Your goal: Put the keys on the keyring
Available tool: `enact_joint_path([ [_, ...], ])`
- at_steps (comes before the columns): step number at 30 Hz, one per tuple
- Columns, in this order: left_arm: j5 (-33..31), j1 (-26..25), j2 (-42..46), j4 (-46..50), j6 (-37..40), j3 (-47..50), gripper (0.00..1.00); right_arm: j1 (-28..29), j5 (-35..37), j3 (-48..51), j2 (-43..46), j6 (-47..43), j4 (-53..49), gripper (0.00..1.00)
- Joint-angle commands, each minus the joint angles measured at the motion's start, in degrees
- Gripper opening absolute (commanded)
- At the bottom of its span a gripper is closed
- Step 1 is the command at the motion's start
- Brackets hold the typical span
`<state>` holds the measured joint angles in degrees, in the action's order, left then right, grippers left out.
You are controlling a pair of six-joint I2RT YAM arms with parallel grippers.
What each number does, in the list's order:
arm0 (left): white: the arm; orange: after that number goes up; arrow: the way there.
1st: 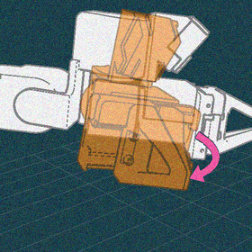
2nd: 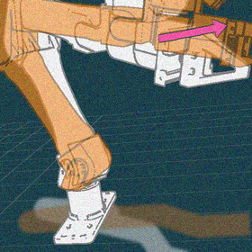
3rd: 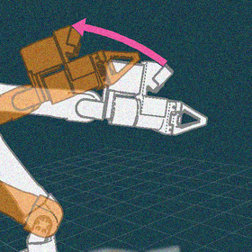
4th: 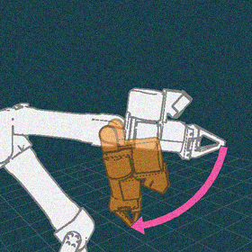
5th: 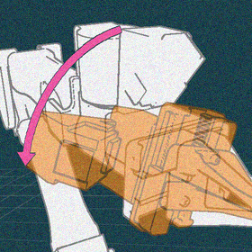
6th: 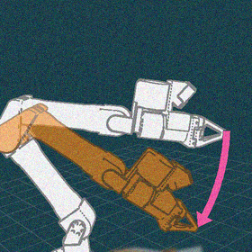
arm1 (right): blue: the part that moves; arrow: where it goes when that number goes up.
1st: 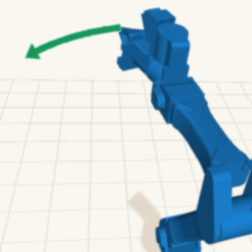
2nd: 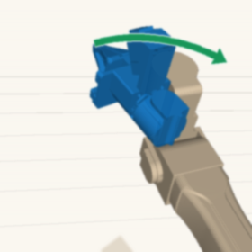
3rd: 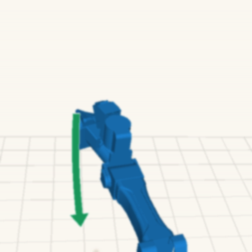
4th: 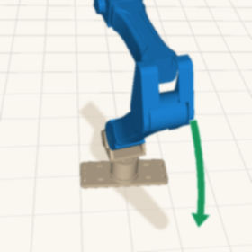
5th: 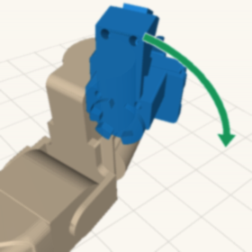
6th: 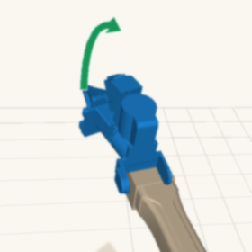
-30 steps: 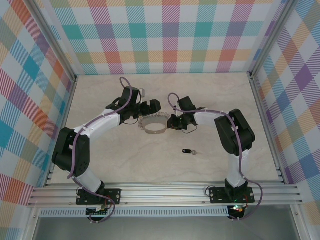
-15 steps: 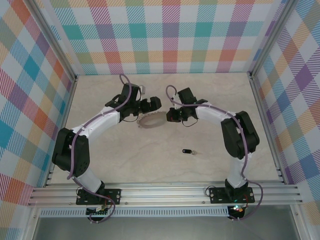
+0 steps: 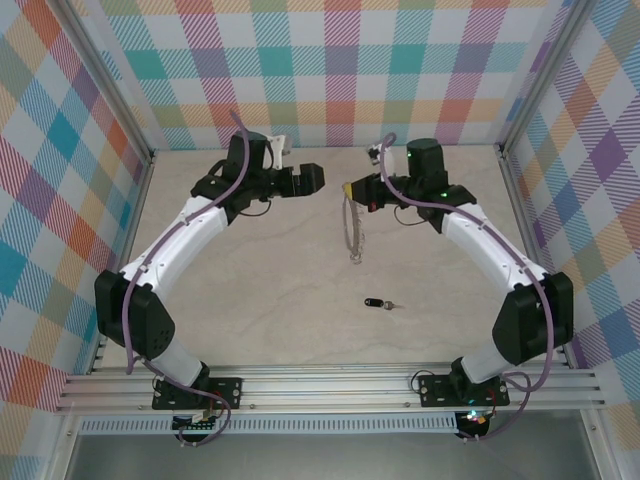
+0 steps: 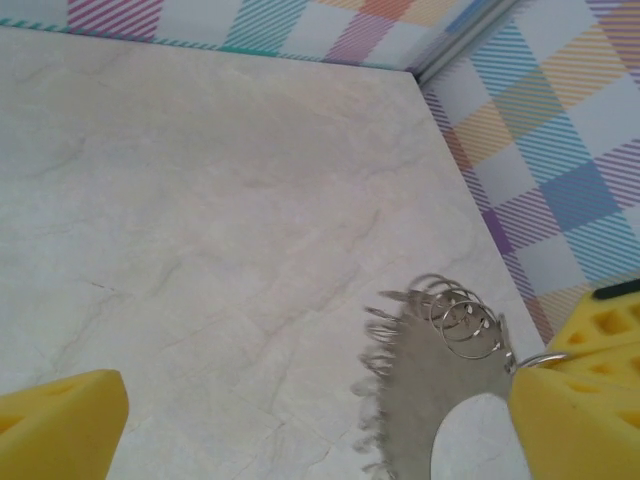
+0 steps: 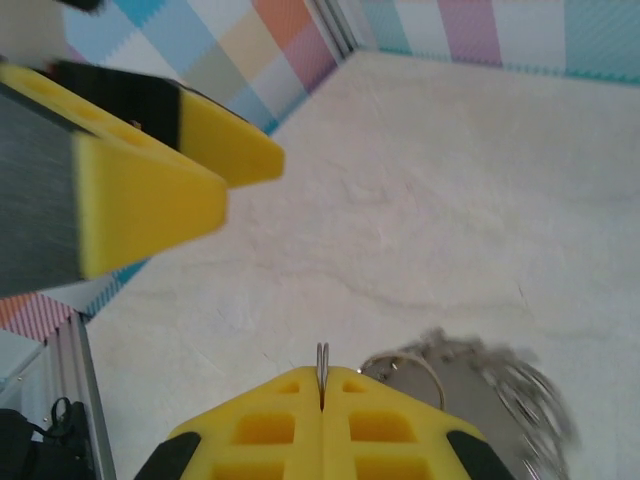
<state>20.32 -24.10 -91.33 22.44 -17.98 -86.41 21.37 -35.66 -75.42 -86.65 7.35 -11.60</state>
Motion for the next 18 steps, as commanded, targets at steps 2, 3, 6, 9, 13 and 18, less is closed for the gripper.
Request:
enact_joint_path([
  [2, 5.73, 1.37, 1.52, -1.03, 4.57, -1.81, 0.92, -1.93, -9.26, 0.89, 2.19, -0.39, 4.97, 0.00],
  [3, 6.42, 1.33, 1.42, -1.16, 5.21, -2.12, 0.90, -2.40, -10.43, 0.89, 2.27, -0.04, 5.31, 0.00],
  [6, 9.11, 1.55, 0.41, -0.72, 7.26, -4.15, 0.82, -3.66, -13.16, 0.89, 1.88, 1.30, 6.55, 0.00],
  [9, 13.67, 1.70, -0.74, -1.19, 9.29, -5.71, 0.75, -4.49, -15.55, 0.45, 1.02, 2.52, 7.72, 0.00],
  [13, 21.33, 1.86, -1.97, -3.34, 11.22, -6.82, 0.68, -5.06, -18.75, -0.43, -0.08, 3.18, 7.71, 0.00],
  [18, 27.97, 1.86, -4.65, -4.25, 10.98, -8.78, 0.52, -5.79, -21.63, -0.43, -0.18, 3.91, 8.35, 0.00],
])
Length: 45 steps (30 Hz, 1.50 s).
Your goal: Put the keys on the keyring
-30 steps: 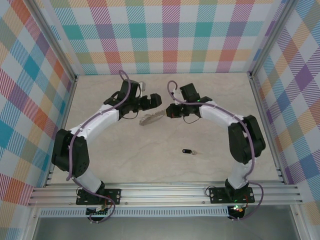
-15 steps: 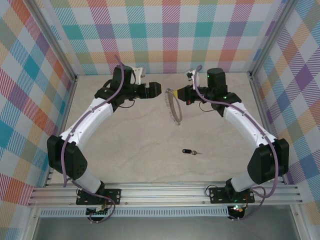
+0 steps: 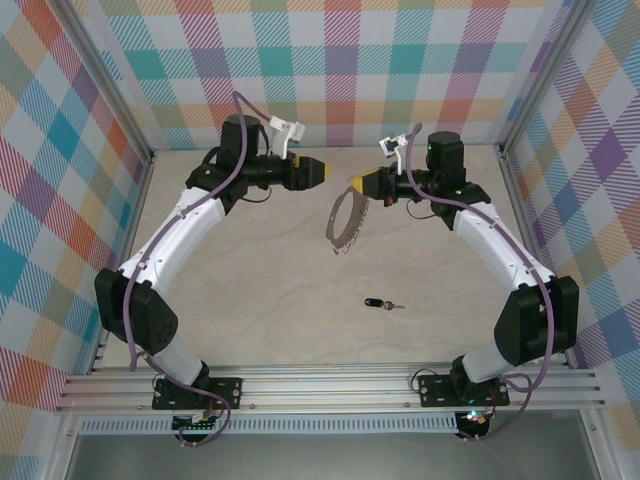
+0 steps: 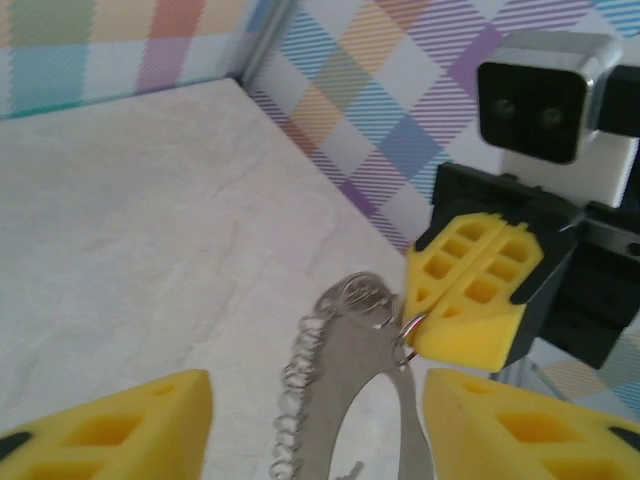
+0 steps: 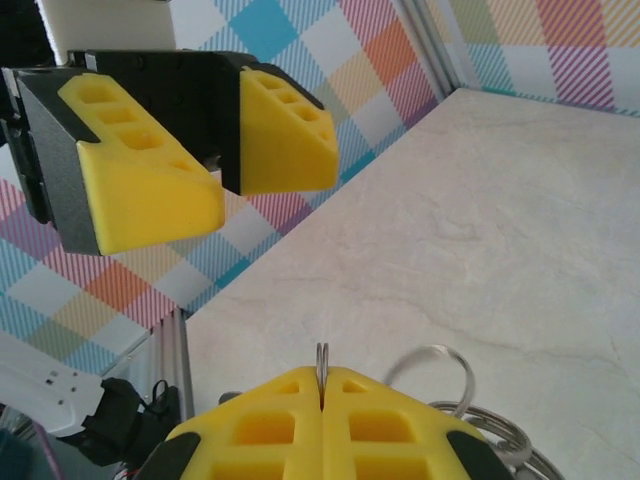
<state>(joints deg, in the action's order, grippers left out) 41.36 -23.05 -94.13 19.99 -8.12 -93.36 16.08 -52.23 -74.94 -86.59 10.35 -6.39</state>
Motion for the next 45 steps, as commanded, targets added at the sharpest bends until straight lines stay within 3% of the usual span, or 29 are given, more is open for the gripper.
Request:
enact_joint_path([
  [1, 8.51, 0.74, -2.23, -2.11, 0.60, -2.23, 0.50, -0.59, -5.60, -0.82, -0.38, 1.27, 3.58, 0.00],
  [6, 11.80, 0.16, -2.78, -2.67, 0.67, -2.14, 0.48, -0.73, -8.39, -1.18, -1.37, 3.63, 5.83, 0.00],
  [14, 13.91, -0.83, -1.92, -3.55, 0.74, -0.20, 0.35, -0.72, -11.67, -1.00, -3.06, 8.23, 10.58, 0.00],
  [31, 17.06, -2.91, -1.57, -5.53, 1.33, -0.16, 0.30, -0.75, -12.76, -0.48, -2.67, 9.77, 11.75, 0.00],
  [45, 16.06, -4.10, -2.67, -3.14, 2.78, -1.03, 0.30, -0.71, -13.68, -0.17, -2.14, 10.11, 12.38, 0.00],
])
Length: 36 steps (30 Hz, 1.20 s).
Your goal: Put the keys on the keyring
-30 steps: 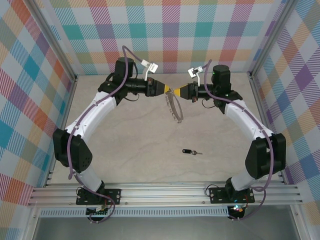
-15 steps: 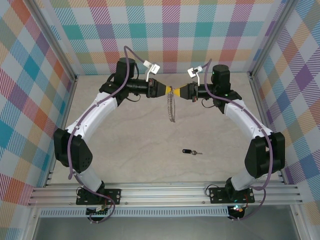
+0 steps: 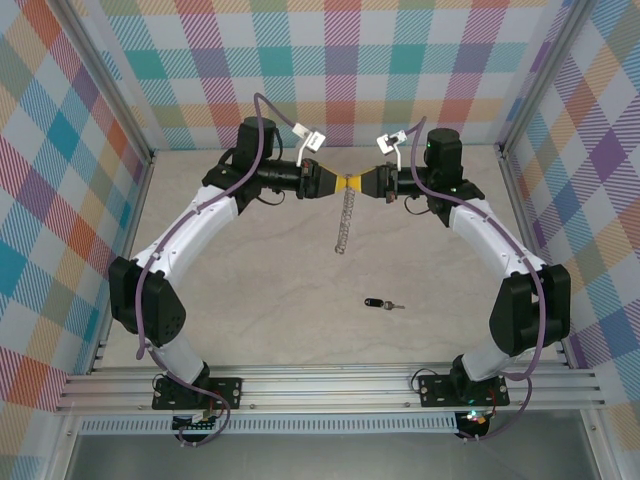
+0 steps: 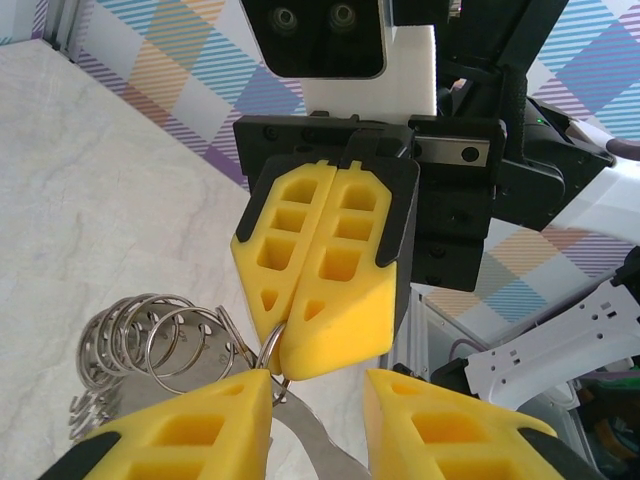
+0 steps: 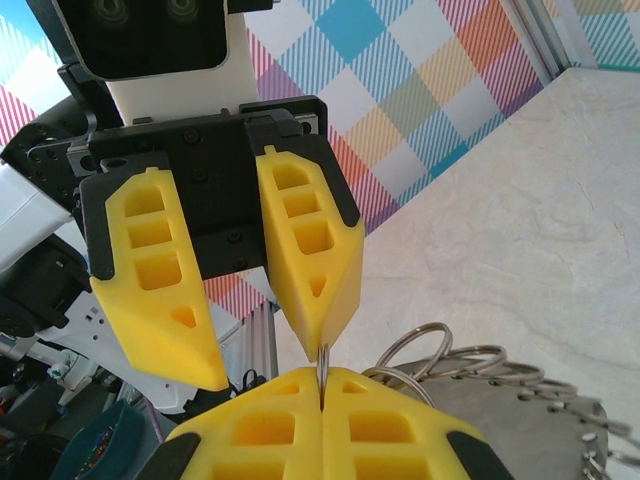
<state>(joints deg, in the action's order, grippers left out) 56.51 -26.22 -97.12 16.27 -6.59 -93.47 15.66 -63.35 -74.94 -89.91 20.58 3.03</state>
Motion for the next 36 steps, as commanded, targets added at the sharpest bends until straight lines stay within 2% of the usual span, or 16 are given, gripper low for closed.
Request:
enact_joint_path([
  [1, 0.32, -0.94, 0.54, 1.12, 1.48, -0.77, 0.31, -0.31, -2.57, -0.08, 1.29, -0.18, 2.99, 0.00],
  [8, -3.10, -0.66, 0.97, 0.16, 1.69, 0.26, 0.37, -0.40, -2.30, 0.76, 2.52, -0.75, 2.44, 0.00],
  [14, -3.27, -0.58, 0.72, -2.11, 1.01, 0.55, 0.40, -0.38, -2.39, 0.93, 2.99, -0.99, 2.05, 0.00],
  [36, 1.76, -1.55, 0.26, -6.64, -2.53, 1.73, 0.37, -0.39, -4.42, 2.12, 1.93, 5.77, 10.57, 0.00],
])
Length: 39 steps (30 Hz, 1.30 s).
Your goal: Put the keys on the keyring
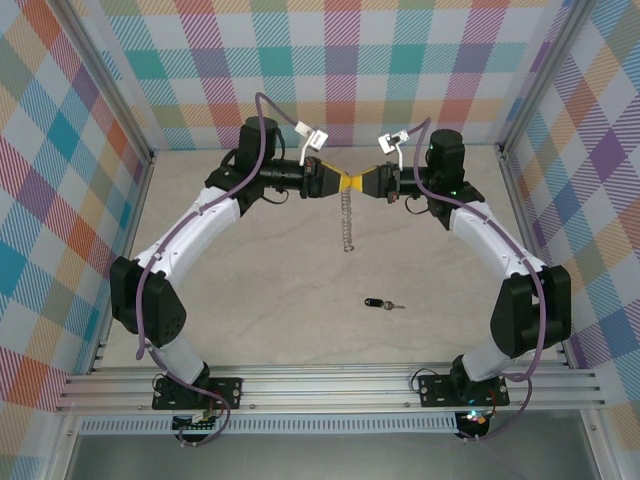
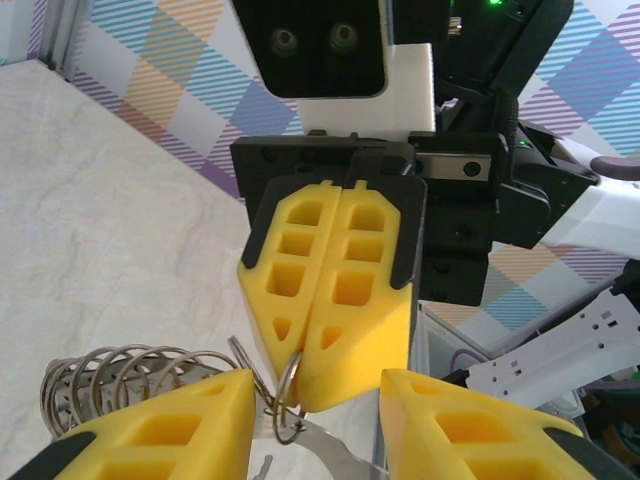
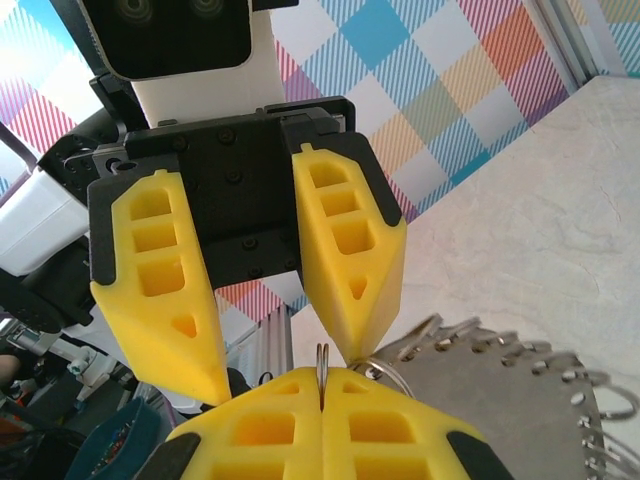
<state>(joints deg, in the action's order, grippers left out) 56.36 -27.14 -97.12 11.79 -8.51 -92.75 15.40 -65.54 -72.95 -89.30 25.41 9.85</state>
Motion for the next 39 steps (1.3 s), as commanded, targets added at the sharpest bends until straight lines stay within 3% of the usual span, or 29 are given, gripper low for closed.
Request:
enact_joint_path([
  [1, 2.13, -0.60, 0.35, -2.53, -0.78, 1.29, 0.36, -0.16, -2.14, 0.17, 1.32, 0.96, 3.85, 0.00],
  [8, 2.75, -0.68, 1.69, -3.74, -1.26, 2.64, 0.31, -0.28, -1.61, 0.00, 1.08, 0.96, 3.64, 0.00],
  [27, 2.81, -0.68, 2.29, -7.83, -3.97, 3.27, 0.00, -0.46, -1.06, 0.00, 0.97, 1.04, 3.37, 0.00],
  [34, 1.13, -0.66, 2.38, -7.16, -3.43, 3.03, 0.00, -0.84, 0.04, -0.44, 1.31, 1.65, 3.34, 0.01],
  [39, -4.94, -0.63, 2.09, 0.90, 2.25, 0.56, 0.00, -3.22, 3.53, -0.22, 3.34, 4.12, 3.64, 0.42],
])
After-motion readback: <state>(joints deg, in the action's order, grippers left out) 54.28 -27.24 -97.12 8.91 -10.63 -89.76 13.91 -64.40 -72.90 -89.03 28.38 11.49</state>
